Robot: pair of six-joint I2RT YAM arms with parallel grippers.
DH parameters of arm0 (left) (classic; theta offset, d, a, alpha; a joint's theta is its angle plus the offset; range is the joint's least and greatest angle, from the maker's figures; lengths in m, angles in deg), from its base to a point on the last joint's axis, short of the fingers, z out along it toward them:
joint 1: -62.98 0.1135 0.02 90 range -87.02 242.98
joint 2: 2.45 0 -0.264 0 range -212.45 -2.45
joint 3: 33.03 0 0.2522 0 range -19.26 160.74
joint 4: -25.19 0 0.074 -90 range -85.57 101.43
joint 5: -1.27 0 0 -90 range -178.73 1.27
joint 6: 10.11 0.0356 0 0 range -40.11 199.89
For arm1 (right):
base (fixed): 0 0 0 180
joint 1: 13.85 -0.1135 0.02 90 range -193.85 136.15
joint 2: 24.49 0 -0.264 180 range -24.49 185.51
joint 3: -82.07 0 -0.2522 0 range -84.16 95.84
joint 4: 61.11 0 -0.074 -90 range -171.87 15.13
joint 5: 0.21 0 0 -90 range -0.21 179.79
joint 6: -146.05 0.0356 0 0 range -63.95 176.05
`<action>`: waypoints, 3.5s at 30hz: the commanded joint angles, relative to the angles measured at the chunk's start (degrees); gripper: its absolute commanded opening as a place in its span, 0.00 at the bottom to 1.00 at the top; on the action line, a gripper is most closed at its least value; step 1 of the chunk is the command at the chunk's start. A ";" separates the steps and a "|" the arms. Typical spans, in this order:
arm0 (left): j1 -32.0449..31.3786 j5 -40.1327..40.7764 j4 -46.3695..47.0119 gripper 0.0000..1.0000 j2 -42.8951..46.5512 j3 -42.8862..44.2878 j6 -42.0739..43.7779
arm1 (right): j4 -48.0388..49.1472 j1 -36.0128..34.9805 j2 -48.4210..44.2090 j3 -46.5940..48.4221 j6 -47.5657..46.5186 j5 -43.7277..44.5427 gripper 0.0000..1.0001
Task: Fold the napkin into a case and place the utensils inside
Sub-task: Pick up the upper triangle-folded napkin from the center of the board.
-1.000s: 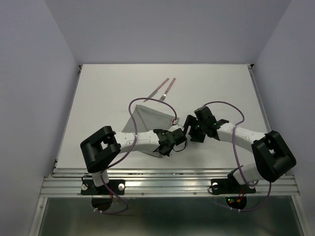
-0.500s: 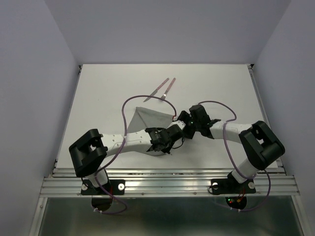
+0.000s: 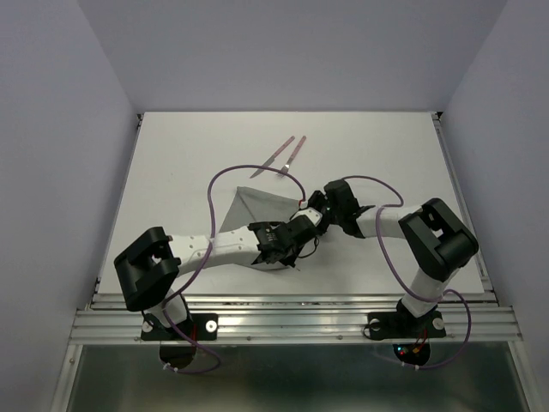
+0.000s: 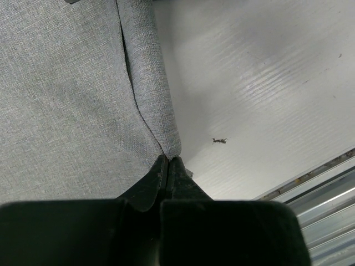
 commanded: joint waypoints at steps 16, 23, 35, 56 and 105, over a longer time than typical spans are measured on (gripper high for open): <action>0.22 -1.12 2.84 0.00 5.47 -3.20 0.83 | 3.20 -0.27 4.55 2.09 0.99 3.01 0.45; 0.22 -1.65 3.28 0.00 6.96 -4.60 0.74 | 3.29 -0.27 4.64 3.05 1.52 4.85 0.45; 0.22 -1.65 3.72 0.12 6.79 -4.78 1.44 | 3.29 -0.27 3.85 1.56 3.54 7.14 0.01; -8.56 8.70 0.66 0.86 -2.34 4.52 -4.44 | 0.74 0.78 -5.90 -8.28 13.73 14.87 0.01; -14.20 27.96 -4.54 0.76 -16.68 12.10 -13.23 | -21.06 0.79 -10.65 3.14 13.56 15.93 0.01</action>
